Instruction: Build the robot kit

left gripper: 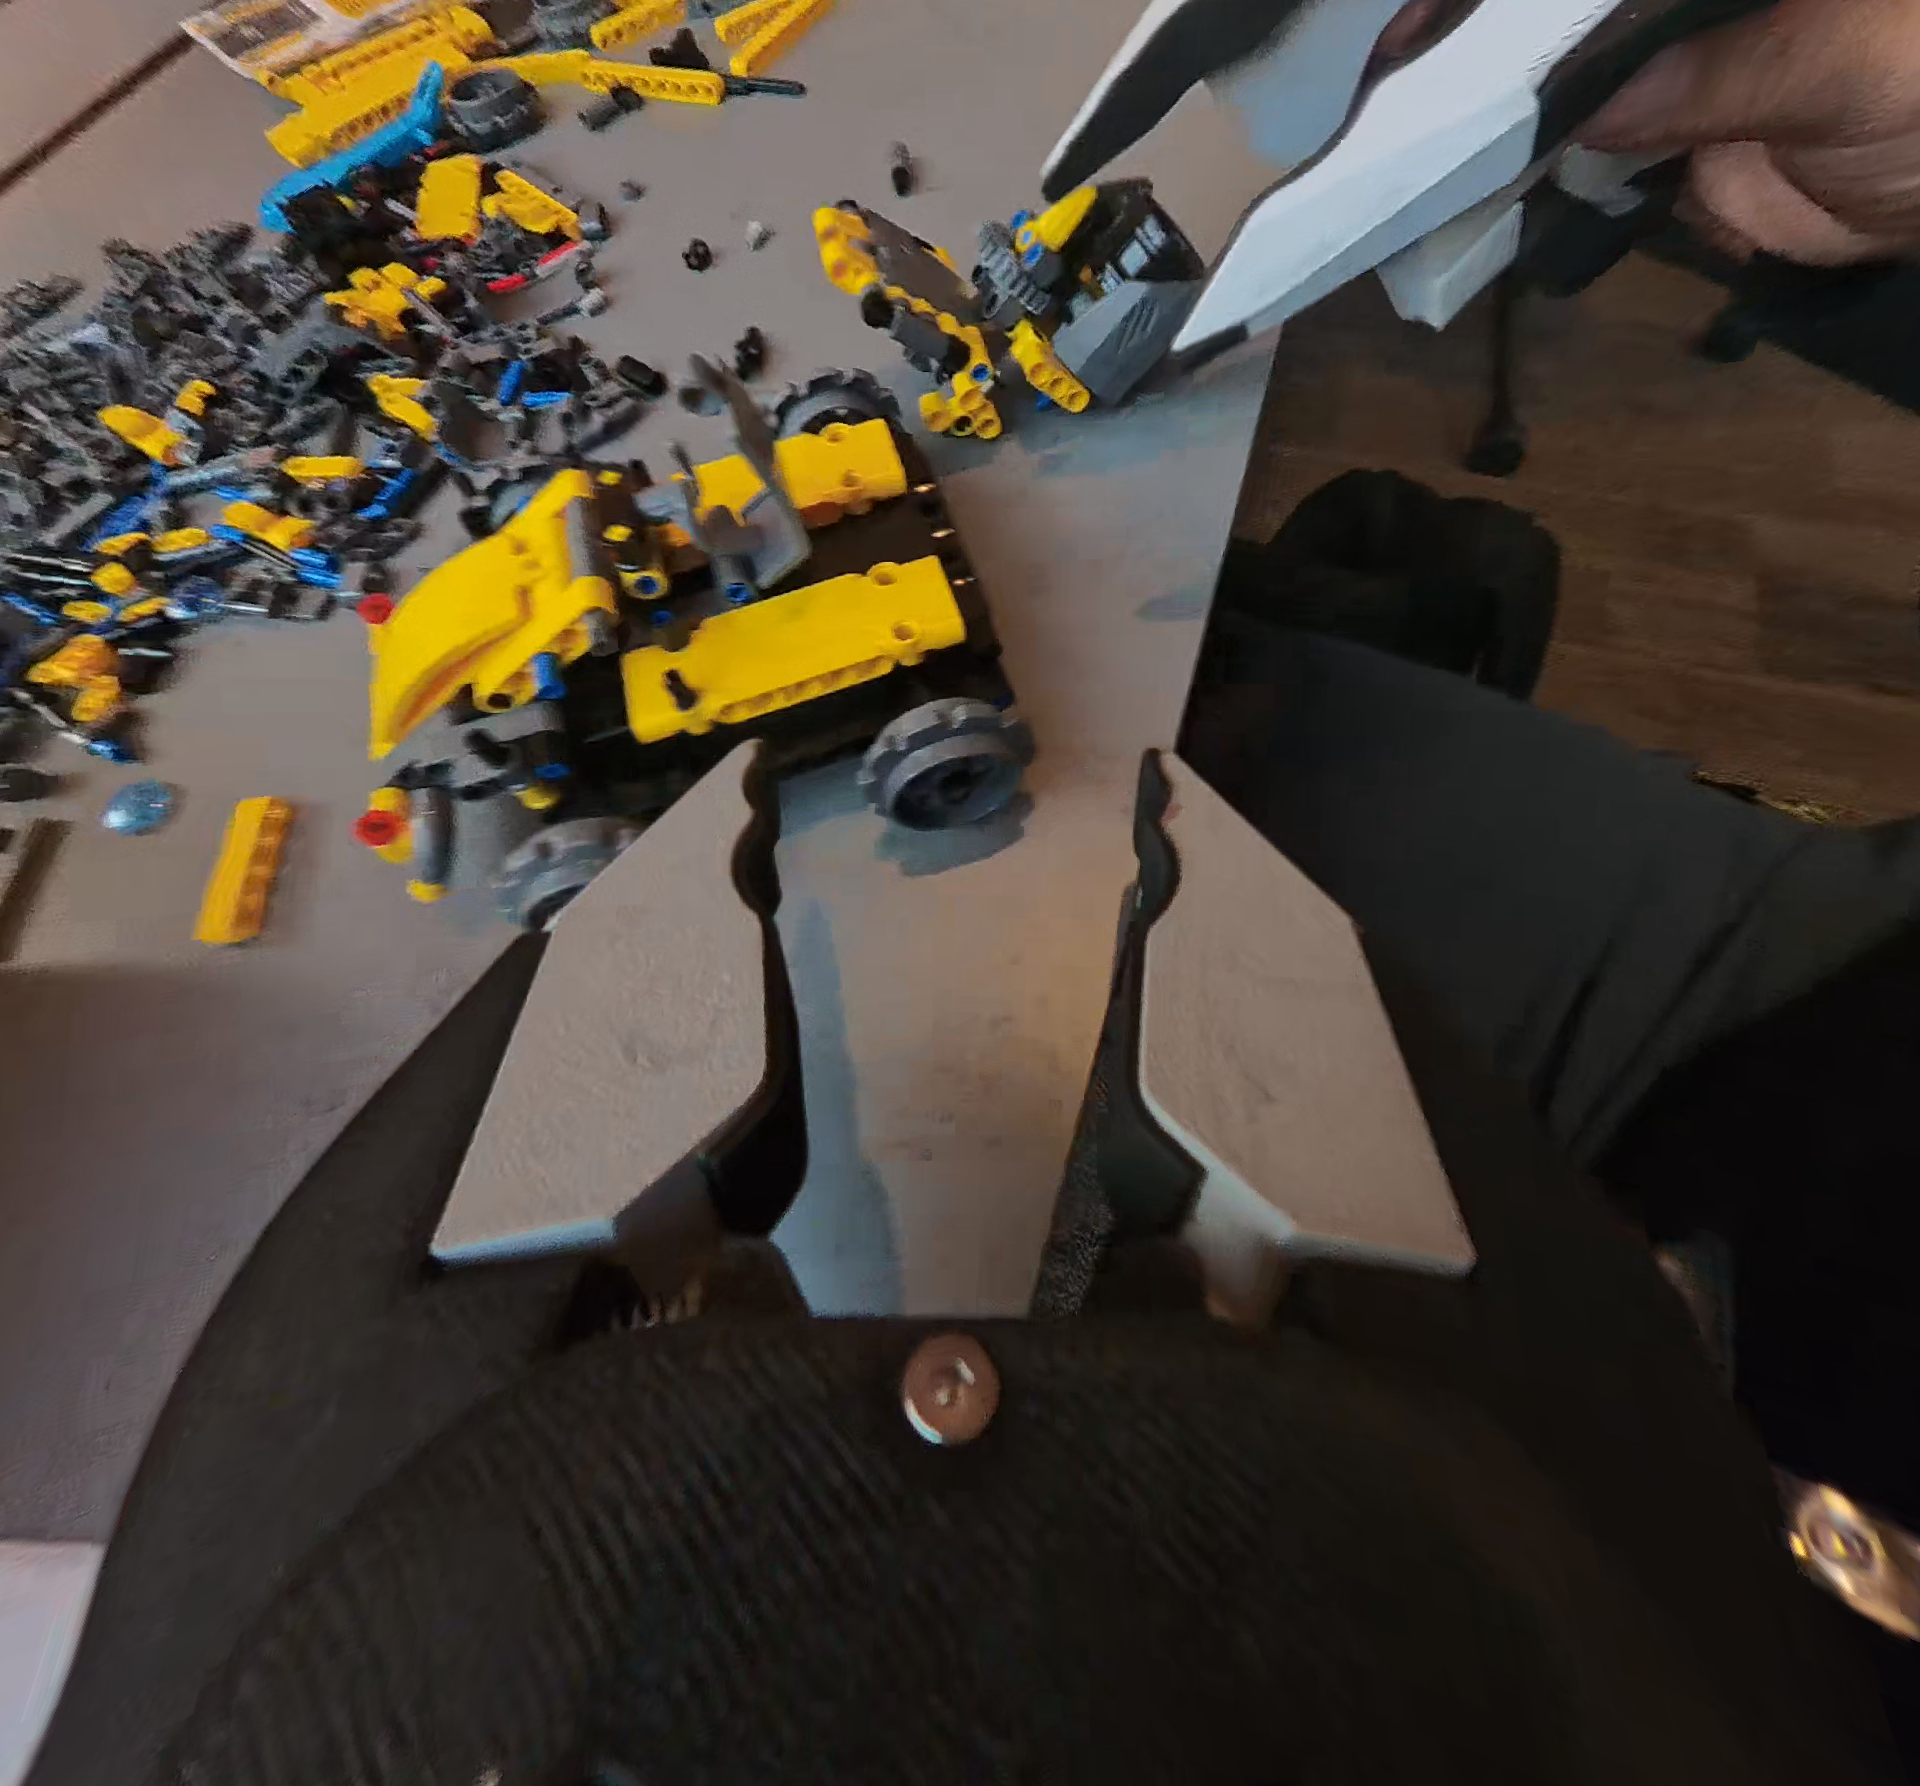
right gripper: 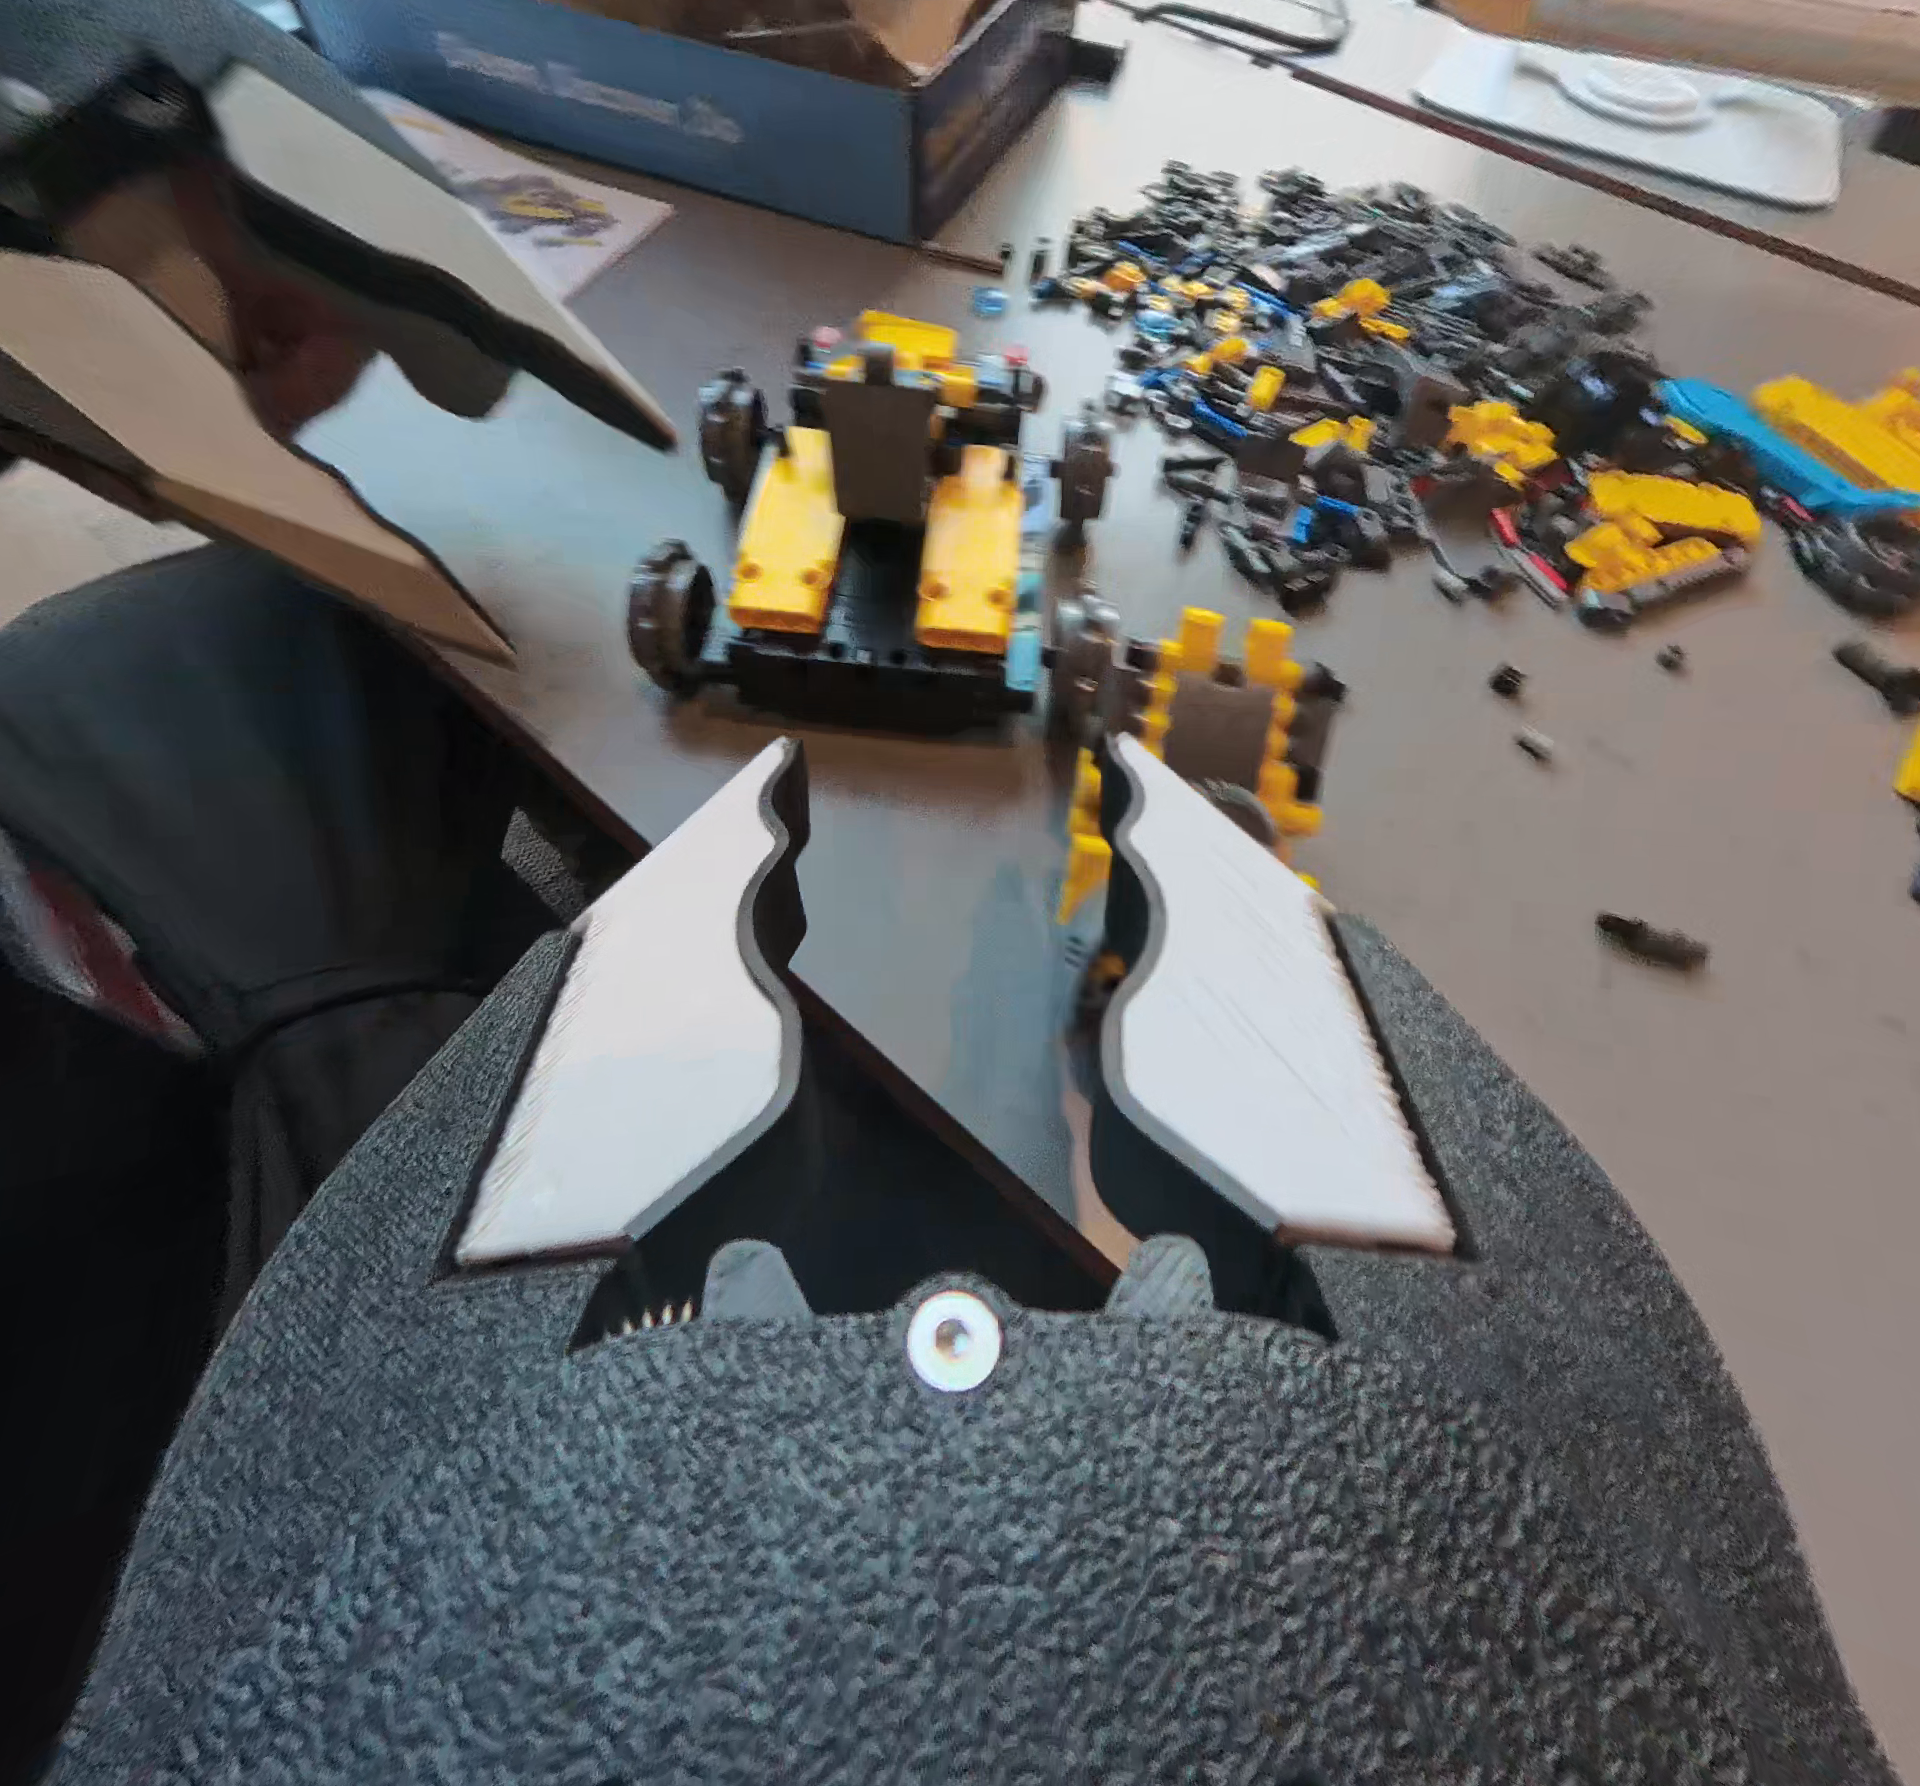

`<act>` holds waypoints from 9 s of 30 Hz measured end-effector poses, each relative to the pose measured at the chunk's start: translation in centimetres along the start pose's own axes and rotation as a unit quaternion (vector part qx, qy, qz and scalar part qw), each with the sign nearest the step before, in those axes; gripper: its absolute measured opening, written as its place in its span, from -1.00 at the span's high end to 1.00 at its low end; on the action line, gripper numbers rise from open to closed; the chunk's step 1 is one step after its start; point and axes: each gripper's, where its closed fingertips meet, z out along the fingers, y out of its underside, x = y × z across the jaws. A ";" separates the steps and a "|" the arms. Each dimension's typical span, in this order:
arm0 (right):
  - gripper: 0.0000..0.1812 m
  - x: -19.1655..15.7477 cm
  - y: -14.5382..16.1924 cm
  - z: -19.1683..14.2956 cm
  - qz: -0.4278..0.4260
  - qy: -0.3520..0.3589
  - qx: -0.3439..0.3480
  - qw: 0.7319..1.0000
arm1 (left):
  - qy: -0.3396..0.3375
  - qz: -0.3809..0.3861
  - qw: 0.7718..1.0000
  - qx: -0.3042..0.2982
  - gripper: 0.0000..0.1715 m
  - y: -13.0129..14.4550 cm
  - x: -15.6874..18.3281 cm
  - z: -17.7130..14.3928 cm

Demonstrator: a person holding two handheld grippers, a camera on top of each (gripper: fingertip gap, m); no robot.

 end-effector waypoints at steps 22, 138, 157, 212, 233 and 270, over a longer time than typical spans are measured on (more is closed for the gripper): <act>0.24 -8.2 -1.1 6.5 -0.166 -0.059 -0.032 0.984 | 0.074 -0.073 0.994 -0.021 0.60 4.2 -2.9 -5.2; 0.71 -18.2 -2.2 3.8 -0.125 -0.232 0.094 0.960 | 0.040 0.366 0.923 0.112 0.95 0.6 6.3 -11.1; 0.78 -20.5 -2.0 0.2 -0.130 -0.273 0.132 0.944 | -0.037 0.474 0.865 0.159 0.94 -0.6 12.4 -12.5; 0.44 -14.4 -1.6 2.3 -0.223 -0.323 0.058 0.918 | -0.127 0.173 0.951 0.221 0.44 3.3 6.5 -7.8; 0.55 -13.6 -0.3 7.6 -0.214 -0.363 -0.044 0.906 | -0.012 0.062 0.973 0.224 0.44 5.3 7.4 -7.9; 0.36 -15.3 -0.9 4.4 -0.093 -0.274 0.105 0.951 | 0.042 0.016 0.975 0.216 0.44 6.8 5.2 -9.8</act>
